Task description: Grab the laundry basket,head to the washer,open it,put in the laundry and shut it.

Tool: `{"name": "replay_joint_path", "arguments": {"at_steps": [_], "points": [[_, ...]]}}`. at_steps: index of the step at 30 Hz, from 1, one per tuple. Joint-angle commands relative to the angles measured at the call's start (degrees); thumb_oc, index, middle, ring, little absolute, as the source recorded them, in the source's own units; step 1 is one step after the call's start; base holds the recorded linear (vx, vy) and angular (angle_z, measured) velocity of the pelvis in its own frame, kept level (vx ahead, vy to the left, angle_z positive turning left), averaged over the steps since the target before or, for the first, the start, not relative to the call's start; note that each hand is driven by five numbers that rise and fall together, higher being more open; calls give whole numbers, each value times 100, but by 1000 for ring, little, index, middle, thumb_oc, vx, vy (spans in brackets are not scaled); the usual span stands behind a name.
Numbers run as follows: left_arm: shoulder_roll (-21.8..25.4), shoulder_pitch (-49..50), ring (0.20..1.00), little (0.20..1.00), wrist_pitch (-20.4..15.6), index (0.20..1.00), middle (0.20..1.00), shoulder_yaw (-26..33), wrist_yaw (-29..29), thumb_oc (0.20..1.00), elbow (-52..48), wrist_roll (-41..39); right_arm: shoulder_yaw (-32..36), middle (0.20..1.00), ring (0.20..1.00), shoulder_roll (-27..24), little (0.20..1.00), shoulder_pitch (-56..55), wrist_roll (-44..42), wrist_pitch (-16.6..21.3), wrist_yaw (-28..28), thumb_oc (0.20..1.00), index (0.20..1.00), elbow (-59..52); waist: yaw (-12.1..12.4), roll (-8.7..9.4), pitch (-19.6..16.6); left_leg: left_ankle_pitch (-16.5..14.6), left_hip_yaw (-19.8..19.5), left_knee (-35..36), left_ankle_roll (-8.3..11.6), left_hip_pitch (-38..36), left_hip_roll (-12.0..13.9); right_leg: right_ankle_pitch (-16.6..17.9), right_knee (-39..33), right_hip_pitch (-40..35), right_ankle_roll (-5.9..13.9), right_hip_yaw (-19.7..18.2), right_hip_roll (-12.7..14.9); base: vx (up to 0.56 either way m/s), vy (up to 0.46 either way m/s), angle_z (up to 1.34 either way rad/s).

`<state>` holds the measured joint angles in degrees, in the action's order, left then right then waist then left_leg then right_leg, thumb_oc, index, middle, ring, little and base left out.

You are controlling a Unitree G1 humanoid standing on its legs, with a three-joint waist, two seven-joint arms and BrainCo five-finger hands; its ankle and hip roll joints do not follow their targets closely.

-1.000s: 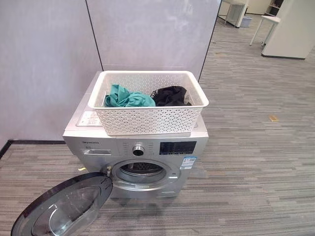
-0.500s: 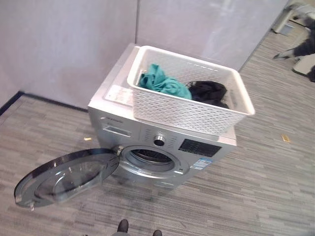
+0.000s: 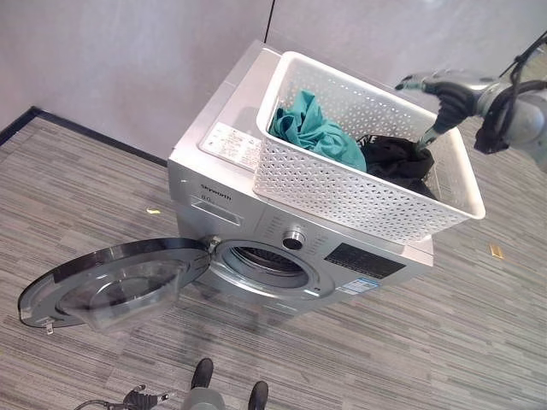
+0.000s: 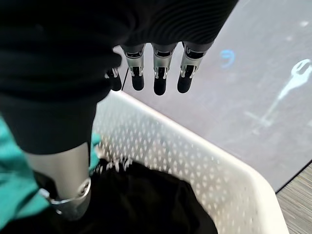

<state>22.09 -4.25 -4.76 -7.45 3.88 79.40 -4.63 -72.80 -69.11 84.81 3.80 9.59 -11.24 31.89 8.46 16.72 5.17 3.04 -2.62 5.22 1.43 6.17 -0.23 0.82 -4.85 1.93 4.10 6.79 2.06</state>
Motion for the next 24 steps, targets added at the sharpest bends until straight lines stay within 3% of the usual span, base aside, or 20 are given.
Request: {"name": "replay_joint_path", "arguments": {"at_steps": [1,9,24], "points": [[142,108,1000,1000,56,1000,1000,136,-13,1000,91,-103,-201,1000,1000,-108,1000,515,217,-218,-40,1000,1000,253,55,131,-40,-300,-183,-143,105,33,211,294,236,112,724,-29,724,0,0,0],[197,164,1000,1000,112,1000,1000,237,-117,1000,120,-79,-502,1000,1000,-96,1000,422,850,-226,-302,1000,1000,10,57,109,42,-304,-158,-137,108,68,213,305,173,152,706,-38,730,0,0,0],[75,-225,1000,1000,83,1000,1000,-105,57,1000,122,-183,43,1000,1000,572,1000,-69,2654,-407,646,1000,1000,1490,118,5,432,-126,-329,-109,108,494,212,410,156,505,668,2,715,-4,-2,0]]}}
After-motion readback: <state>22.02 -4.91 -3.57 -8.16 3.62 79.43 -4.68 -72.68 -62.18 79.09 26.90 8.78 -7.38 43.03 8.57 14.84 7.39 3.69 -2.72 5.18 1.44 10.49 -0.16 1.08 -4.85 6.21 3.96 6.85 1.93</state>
